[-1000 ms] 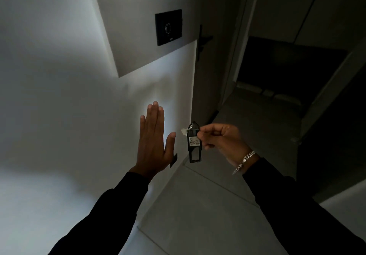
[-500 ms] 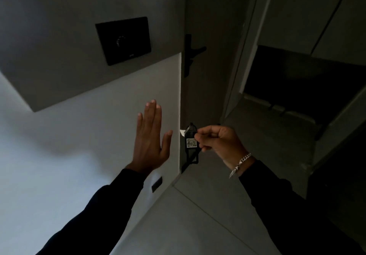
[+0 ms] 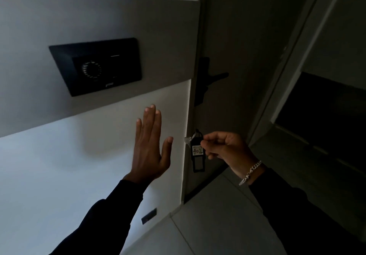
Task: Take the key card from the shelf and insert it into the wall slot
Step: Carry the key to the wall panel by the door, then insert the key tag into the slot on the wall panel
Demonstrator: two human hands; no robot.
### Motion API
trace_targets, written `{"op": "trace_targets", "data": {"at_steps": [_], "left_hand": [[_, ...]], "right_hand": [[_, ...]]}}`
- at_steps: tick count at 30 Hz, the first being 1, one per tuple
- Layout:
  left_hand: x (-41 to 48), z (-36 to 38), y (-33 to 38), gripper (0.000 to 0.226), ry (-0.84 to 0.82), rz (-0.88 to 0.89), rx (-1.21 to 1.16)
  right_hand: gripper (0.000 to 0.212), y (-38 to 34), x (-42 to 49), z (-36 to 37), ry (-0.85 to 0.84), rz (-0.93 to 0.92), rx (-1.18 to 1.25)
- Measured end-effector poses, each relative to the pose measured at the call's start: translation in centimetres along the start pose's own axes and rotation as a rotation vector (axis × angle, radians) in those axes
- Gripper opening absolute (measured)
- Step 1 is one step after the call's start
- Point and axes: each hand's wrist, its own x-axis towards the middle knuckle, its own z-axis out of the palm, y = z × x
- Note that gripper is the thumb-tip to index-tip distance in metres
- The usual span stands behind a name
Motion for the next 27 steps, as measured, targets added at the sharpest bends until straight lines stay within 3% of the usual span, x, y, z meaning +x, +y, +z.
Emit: {"op": "trace_targets", "data": {"at_steps": [5, 9, 13, 17, 22, 27], "left_hand": [[2.9, 1.5, -0.4, 0.068, 0.023, -0.032, 0.042], [4.3, 0.7, -0.5, 0.065, 0.136, -0.048, 0.071], [5.6, -1.8, -0.6, 0.062, 0.349, -0.095, 0.187], [5.5, -4.5, 0.1, 0.058, 0.451, -0.048, 0.342], [6.0, -9.2, 0.1, 0.053, 0.630, 0.055, 0.491], [10.3, -15.4, -3.2, 0.059, 0.601, 0.014, 0.727]], "right_hand": [[0.013, -1.0, 5.5, -1.3, -0.076, -0.057, -0.003], [0.016, -2.9, 9.5, -1.4, -0.206, -0.179, -0.110], [0.014, -5.8, 13.1, -0.1, -0.397, -0.419, -0.194], [0.010, -9.7, 14.5, 2.8, -0.520, -0.711, -0.181], [0.011, -14.0, 14.8, 6.0, -0.545, -0.955, -0.070], [0.007, -17.5, 14.7, 8.8, -0.521, -0.929, 0.125]]}}
